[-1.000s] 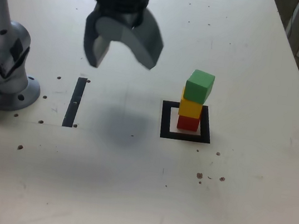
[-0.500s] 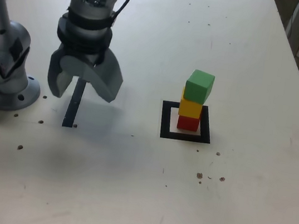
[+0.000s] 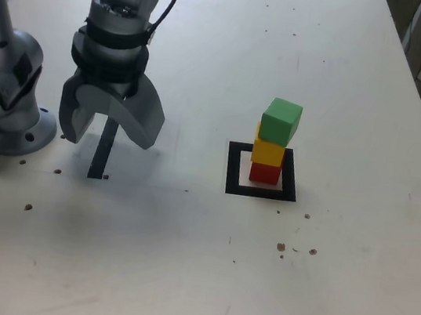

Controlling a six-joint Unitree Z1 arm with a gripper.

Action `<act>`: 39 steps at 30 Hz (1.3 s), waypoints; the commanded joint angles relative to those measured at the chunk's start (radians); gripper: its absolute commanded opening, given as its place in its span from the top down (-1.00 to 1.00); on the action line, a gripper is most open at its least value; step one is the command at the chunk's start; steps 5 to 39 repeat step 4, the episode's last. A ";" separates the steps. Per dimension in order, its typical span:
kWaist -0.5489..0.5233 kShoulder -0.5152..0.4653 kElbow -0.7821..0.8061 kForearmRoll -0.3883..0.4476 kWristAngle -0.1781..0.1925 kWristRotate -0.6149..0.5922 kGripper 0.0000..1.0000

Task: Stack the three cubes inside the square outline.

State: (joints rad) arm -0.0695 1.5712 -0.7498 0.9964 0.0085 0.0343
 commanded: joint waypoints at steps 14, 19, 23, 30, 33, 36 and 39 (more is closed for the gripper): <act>0.002 -0.029 -0.002 0.013 0.002 -0.002 -0.99; 0.002 -0.029 -0.002 0.013 0.002 -0.002 -0.99; 0.002 -0.029 -0.002 0.013 0.002 -0.002 -0.99; 0.002 -0.029 -0.002 0.013 0.002 -0.002 -0.99; 0.002 -0.029 -0.002 0.013 0.002 -0.002 -0.99; 0.002 -0.029 -0.002 0.013 0.002 -0.002 -0.99; 0.002 -0.029 -0.002 0.013 0.002 -0.002 -0.99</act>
